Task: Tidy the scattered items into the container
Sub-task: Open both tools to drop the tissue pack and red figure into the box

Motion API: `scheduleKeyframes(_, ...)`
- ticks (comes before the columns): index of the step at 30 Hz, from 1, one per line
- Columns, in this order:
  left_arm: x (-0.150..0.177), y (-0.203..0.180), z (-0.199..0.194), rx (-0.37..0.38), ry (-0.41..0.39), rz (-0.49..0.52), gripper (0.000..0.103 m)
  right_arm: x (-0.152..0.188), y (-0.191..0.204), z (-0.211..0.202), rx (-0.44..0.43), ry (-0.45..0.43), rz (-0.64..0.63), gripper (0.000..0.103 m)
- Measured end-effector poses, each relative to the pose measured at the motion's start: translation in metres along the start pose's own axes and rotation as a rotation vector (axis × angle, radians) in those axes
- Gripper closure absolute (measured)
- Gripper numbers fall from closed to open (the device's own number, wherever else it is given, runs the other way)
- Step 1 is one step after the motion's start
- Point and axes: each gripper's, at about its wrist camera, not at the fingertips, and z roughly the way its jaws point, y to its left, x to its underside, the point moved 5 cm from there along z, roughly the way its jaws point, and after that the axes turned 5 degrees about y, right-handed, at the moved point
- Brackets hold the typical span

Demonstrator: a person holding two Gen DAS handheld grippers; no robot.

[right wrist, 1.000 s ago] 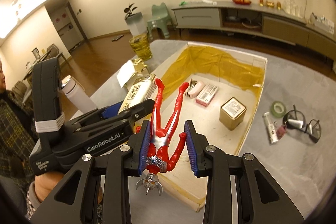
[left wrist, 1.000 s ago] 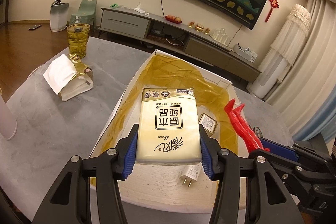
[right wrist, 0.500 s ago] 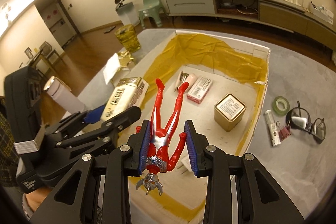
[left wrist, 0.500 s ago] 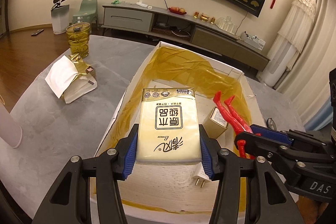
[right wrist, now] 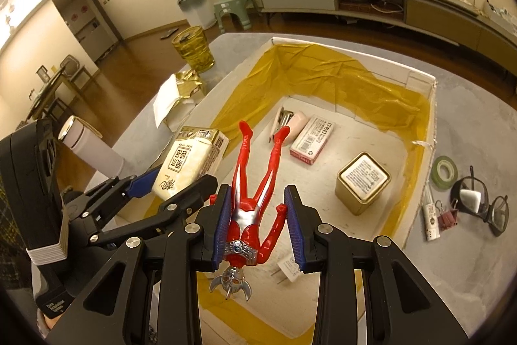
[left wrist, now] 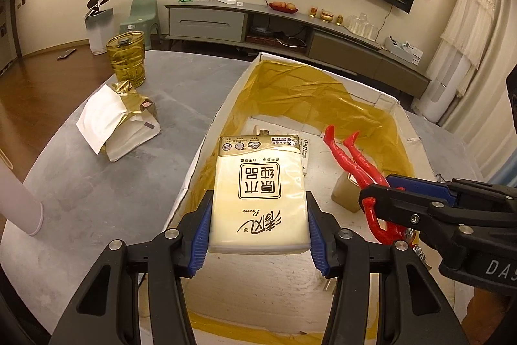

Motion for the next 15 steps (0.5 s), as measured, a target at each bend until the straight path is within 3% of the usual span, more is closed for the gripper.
scheduleKeyframes(10,-0.002,0.003,0.001,-0.001,-0.008,-0.015,0.049,-0.008,-0.004,0.012,0.008,0.022,0.014,0.065)
scheduleKeyframes(15,-0.004,0.006,-0.003,0.054,-0.010,-0.052,0.047,-0.004,-0.015,0.010,0.004,0.026,0.050,0.062)
